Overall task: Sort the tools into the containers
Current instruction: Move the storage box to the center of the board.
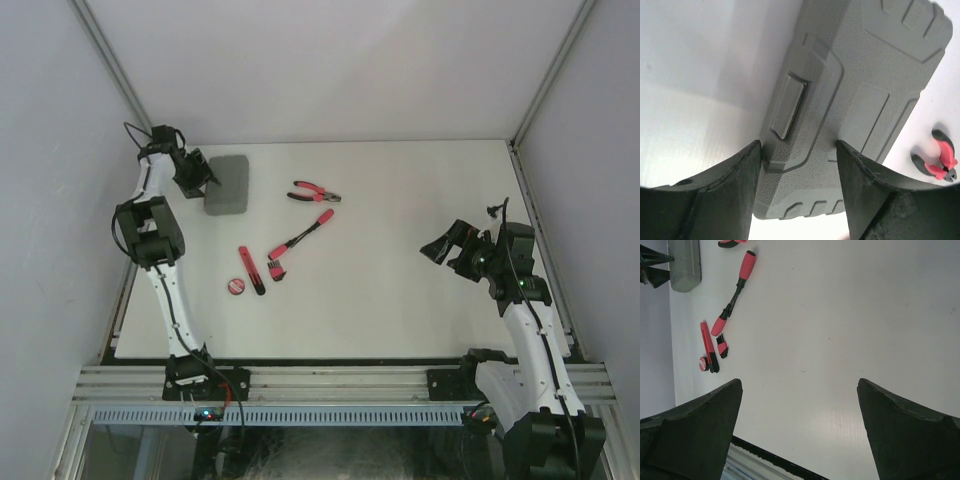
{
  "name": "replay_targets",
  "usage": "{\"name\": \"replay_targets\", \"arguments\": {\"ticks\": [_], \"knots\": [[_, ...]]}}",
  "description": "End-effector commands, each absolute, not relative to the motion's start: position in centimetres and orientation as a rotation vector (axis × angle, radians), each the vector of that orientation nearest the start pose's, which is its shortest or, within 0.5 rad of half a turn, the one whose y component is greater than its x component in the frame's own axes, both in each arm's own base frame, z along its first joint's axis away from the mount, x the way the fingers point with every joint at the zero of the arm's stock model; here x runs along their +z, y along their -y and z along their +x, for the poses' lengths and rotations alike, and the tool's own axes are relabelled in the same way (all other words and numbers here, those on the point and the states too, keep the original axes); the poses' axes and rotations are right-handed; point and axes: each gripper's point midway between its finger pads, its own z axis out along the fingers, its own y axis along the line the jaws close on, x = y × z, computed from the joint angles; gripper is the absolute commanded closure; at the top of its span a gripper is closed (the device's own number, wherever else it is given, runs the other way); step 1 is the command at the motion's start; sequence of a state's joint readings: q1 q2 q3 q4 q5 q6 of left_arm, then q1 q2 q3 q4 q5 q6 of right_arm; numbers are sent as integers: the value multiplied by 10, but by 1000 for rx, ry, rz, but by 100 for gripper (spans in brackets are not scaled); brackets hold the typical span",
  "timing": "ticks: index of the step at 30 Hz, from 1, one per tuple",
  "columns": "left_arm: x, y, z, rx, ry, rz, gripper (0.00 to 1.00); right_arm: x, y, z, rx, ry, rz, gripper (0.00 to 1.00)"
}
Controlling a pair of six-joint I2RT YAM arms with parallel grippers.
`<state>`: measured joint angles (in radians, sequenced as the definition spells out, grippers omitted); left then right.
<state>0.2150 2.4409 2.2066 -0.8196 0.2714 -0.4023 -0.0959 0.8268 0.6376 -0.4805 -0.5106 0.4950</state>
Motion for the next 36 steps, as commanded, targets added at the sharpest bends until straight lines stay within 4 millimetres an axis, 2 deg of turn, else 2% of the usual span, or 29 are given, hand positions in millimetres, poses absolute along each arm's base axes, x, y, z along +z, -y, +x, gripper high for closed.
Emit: {"name": "replay_targets", "arguments": {"ticks": [1, 6, 13, 18, 24, 25, 32, 36], "knots": [[79, -38, 538, -403, -2556, -594, 36, 172, -83, 256, 807, -2165, 332, 3], [74, -22, 517, -397, -2577, -566, 38, 173, -83, 254, 807, -2159, 332, 3], [59, 13, 487, -396, -2635, -496, 40, 176, -85, 251, 813, -2153, 323, 4], [56, 33, 466, -415, -2632, -480, 43, 177, -86, 248, 817, -2154, 321, 3], [47, 53, 436, -425, -2634, -475, 45, 178, -89, 246, 825, -2153, 314, 4], [41, 56, 426, -436, -2641, -487, 45, 179, -89, 246, 825, -2153, 313, 4], [28, 73, 403, -446, -2651, -458, 46, 177, -94, 243, 825, -2165, 297, 4], [21, 100, 389, -513, -2662, -402, 47, 178, -95, 242, 823, -2165, 294, 5]]}}
